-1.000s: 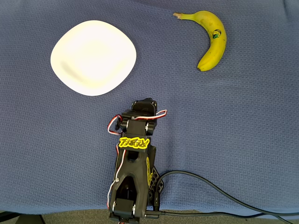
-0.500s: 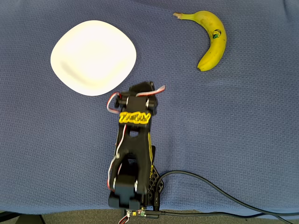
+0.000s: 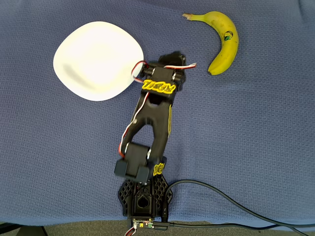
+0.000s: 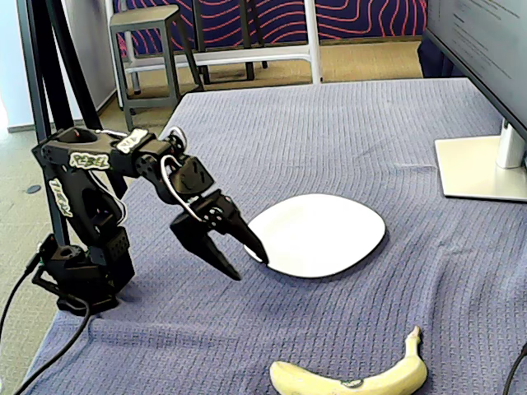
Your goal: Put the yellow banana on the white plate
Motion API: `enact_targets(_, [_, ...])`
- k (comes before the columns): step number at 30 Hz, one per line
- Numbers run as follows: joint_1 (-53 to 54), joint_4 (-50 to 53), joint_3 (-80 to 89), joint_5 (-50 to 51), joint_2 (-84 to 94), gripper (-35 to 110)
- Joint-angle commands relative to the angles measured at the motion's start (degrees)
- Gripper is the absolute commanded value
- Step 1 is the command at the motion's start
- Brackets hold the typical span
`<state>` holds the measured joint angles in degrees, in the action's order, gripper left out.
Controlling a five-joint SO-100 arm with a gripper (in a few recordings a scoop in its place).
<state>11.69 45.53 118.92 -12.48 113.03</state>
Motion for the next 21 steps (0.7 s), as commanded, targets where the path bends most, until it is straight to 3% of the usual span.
enact_targets(1, [2.0,-4.2,-6.4,7.9,-4.4,22])
enact_targets(10, [4.5,-1.8,-13.6,33.6,-12.2,31])
enact_targets(21, [5.2,4.0,-23.0,59.9,-20.0,30])
